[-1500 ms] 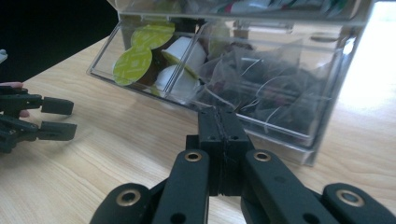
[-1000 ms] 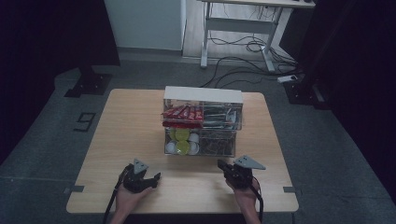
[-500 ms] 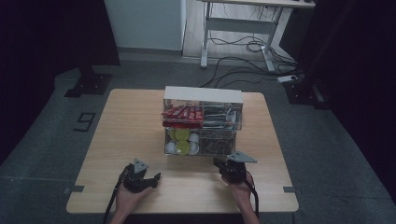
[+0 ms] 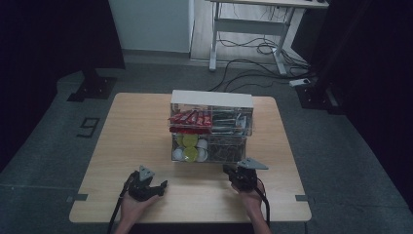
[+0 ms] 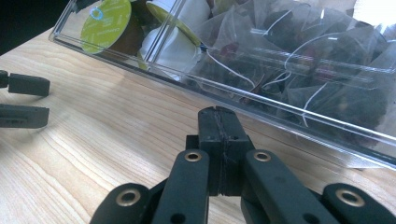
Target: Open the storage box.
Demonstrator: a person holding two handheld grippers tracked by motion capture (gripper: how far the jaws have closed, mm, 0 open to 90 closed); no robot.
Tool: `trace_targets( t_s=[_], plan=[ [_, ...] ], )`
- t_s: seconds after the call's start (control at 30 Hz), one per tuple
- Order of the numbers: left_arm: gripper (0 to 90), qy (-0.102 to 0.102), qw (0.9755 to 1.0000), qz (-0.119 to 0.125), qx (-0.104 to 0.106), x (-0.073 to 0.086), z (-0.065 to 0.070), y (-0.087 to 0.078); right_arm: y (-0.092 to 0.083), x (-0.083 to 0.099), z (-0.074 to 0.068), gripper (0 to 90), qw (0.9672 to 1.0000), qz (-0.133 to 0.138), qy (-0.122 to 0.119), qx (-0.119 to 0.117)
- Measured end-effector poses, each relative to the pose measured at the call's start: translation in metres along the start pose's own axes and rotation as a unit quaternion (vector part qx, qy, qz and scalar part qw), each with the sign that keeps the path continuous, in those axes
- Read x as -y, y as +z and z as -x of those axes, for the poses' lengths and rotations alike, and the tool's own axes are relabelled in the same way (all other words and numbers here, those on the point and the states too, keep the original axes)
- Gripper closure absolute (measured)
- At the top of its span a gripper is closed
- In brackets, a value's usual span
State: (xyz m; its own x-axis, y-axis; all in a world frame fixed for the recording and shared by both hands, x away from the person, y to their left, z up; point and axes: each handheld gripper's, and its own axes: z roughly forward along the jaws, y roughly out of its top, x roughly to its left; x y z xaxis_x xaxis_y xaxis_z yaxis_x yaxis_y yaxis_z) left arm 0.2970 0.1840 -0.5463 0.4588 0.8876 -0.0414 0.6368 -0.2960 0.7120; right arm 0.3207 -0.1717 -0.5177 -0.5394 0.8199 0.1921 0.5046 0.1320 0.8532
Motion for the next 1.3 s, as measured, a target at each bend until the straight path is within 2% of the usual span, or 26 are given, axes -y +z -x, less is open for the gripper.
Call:
trace_targets(
  t_s=[0.67,0.87,1.1,1.3],
  plan=[
    [28.4,0.001,1.0,-0.001,0.001,0.0,0.0,0.0,-0.005,-0.003,-0.001,89.4,0.9999,0.01,0.0,-0.002],
    [28.4,0.002,1.0,-0.002,-0.001,0.0,0.0,0.001,-0.008,-0.007,-0.002,89.4,0.9998,0.02,0.001,-0.005],
    [28.4,0.003,1.0,-0.002,-0.004,-0.001,0.0,0.001,-0.008,-0.013,-0.002,89.4,0.9997,0.02,0.003,-0.017],
    [28.4,0.005,1.0,-0.002,-0.005,0.0,0.0,0.001,-0.014,-0.019,-0.001,89.4,0.9995,0.027,0.0,-0.017]
  ],
)
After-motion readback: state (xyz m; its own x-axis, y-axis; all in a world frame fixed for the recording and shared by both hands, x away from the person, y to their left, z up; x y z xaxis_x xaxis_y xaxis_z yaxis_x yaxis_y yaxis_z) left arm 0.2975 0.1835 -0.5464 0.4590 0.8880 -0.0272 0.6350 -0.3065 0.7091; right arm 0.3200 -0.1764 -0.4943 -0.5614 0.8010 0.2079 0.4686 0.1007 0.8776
